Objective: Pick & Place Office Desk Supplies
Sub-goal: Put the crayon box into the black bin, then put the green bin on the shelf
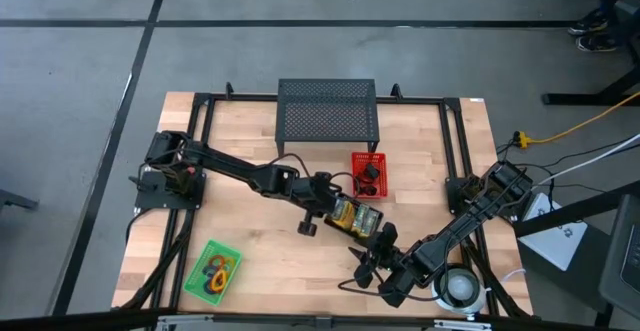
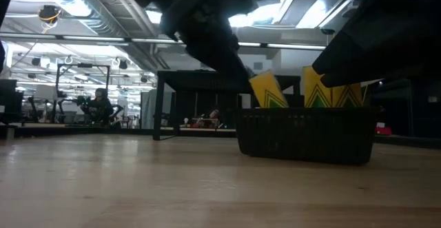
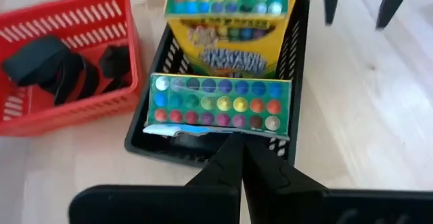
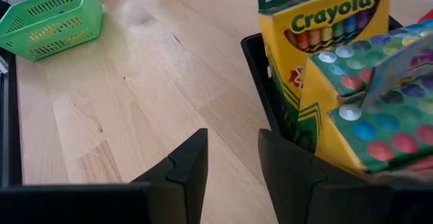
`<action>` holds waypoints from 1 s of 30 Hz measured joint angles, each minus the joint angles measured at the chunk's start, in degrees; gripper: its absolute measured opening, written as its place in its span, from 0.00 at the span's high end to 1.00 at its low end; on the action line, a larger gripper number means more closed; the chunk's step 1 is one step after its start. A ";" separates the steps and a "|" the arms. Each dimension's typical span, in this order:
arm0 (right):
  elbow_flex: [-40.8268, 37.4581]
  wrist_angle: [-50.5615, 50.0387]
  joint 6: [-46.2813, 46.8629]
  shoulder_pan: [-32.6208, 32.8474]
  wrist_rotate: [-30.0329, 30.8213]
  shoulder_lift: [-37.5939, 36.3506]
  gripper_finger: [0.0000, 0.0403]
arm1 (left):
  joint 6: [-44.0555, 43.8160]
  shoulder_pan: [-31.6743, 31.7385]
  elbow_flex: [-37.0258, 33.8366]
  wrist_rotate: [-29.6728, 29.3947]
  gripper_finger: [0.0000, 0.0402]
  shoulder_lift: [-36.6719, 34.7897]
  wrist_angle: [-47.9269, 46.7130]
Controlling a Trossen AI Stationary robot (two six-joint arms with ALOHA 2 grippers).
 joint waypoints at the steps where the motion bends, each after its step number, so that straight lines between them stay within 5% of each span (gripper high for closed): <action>1: 0.00 0.00 -0.01 0.00 0.03 0.00 0.67 | 0.02 0.05 0.00 0.08 0.99 0.00 0.56; 19: 0.00 -0.07 -0.17 -0.02 1.07 0.00 0.67 | 1.75 0.83 0.00 4.56 1.00 0.00 7.58; 30: 0.00 0.02 -0.23 -0.02 0.38 0.00 0.67 | 6.37 1.07 -0.09 -0.64 1.00 -4.17 6.09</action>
